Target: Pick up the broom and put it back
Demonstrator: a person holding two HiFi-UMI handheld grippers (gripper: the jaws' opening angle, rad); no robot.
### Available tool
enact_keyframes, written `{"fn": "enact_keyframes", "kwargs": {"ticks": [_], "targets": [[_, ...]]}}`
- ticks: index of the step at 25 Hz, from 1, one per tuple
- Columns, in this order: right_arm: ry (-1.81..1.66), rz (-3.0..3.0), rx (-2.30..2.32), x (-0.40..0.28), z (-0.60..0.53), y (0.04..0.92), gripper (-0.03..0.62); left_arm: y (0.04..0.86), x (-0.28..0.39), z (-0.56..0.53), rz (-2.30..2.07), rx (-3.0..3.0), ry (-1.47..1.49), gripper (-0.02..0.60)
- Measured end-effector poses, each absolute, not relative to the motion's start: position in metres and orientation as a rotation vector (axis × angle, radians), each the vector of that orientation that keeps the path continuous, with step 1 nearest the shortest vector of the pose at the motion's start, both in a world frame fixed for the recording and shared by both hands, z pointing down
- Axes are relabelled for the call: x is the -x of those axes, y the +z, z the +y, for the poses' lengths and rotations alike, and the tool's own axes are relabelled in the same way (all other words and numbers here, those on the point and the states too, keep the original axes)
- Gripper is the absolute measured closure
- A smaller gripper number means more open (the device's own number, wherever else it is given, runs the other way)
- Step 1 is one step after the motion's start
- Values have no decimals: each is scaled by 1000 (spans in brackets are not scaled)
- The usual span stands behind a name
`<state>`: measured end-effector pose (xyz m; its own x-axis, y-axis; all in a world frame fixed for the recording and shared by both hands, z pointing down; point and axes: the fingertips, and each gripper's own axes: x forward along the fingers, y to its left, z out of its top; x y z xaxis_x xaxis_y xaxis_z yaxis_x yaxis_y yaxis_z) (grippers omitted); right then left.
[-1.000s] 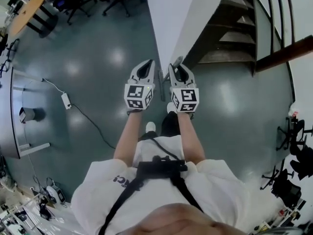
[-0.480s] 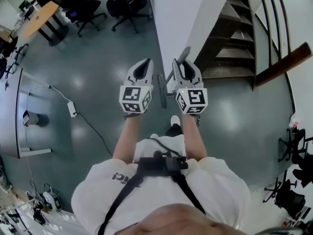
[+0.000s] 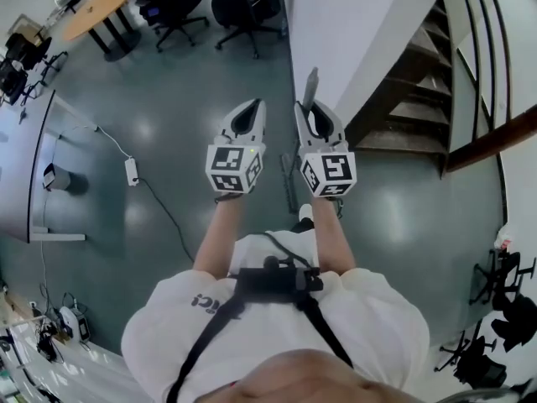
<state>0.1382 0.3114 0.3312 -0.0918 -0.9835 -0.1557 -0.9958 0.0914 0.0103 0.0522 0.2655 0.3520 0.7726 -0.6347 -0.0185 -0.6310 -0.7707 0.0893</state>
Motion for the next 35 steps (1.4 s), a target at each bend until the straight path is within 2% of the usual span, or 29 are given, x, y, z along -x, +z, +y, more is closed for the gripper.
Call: {"fn": "enact_keyframes", "kwargs": {"ticks": [19,35], "targets": [[187,2630,1443,72,203,319,493,353,168,186,-1647,-2583,-122,571],[94,2769,916,175,28,318,493,349,250,28,-2017,-2356,-105,571]]}}
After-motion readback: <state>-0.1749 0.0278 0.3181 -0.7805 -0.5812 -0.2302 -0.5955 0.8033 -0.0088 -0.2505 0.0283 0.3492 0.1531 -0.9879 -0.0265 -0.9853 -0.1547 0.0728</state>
